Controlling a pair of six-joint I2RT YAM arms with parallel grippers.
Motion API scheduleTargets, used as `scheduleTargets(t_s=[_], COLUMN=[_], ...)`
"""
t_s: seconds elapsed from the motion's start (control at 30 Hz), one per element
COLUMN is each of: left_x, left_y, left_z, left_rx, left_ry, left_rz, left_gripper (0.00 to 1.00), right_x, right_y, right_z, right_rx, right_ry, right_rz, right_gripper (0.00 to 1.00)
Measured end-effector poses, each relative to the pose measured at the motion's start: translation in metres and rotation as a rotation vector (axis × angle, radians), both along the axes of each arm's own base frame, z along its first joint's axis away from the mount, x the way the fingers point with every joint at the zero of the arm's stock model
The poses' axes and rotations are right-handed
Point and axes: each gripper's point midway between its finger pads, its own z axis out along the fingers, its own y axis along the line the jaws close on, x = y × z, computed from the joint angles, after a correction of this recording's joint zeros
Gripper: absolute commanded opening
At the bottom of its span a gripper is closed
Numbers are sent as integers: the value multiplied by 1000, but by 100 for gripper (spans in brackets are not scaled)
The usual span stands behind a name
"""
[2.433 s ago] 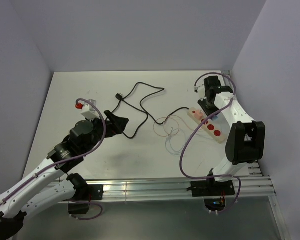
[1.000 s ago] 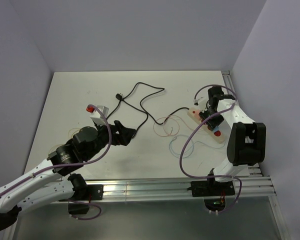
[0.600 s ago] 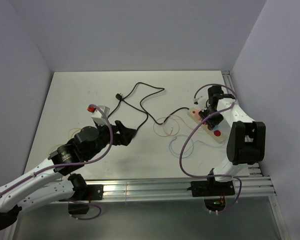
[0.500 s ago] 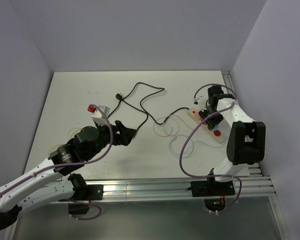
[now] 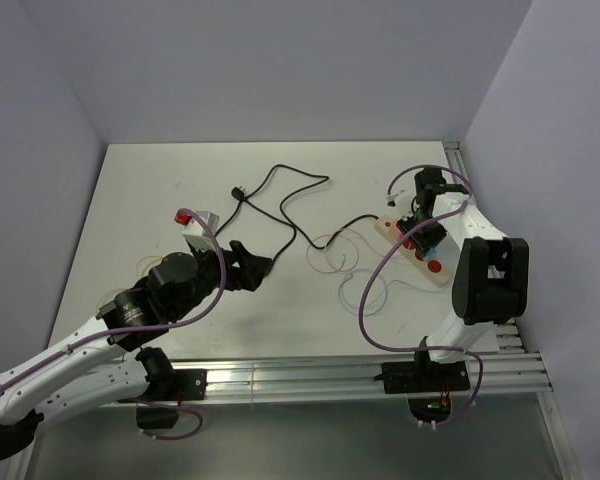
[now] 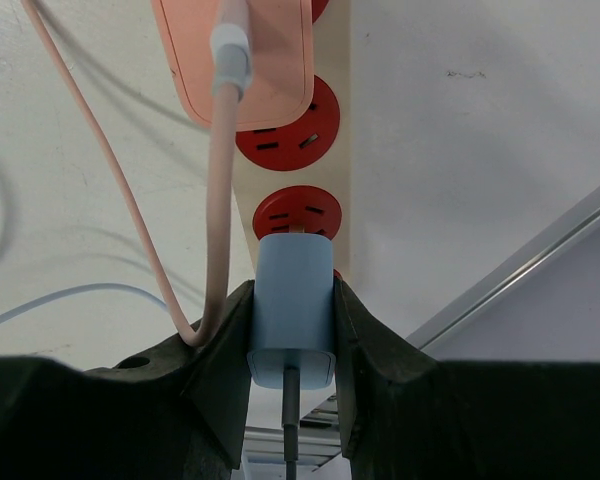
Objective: Insert the plug
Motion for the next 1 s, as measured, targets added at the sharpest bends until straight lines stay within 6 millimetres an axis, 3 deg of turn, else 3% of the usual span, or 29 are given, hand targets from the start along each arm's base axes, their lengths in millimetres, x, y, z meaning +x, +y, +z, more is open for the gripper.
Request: scheduleTargets(t_s=[1.0], left_x=[1], left_y=[2], left_z=[1], left_rx=[-1], left_ry=[-3], left_rz=[12], left_gripper=[95], right_x=[1], right_y=[7], right_z=[-8], right_rx=[2], right_ry=[77], right_rz=[52], right_gripper=[0])
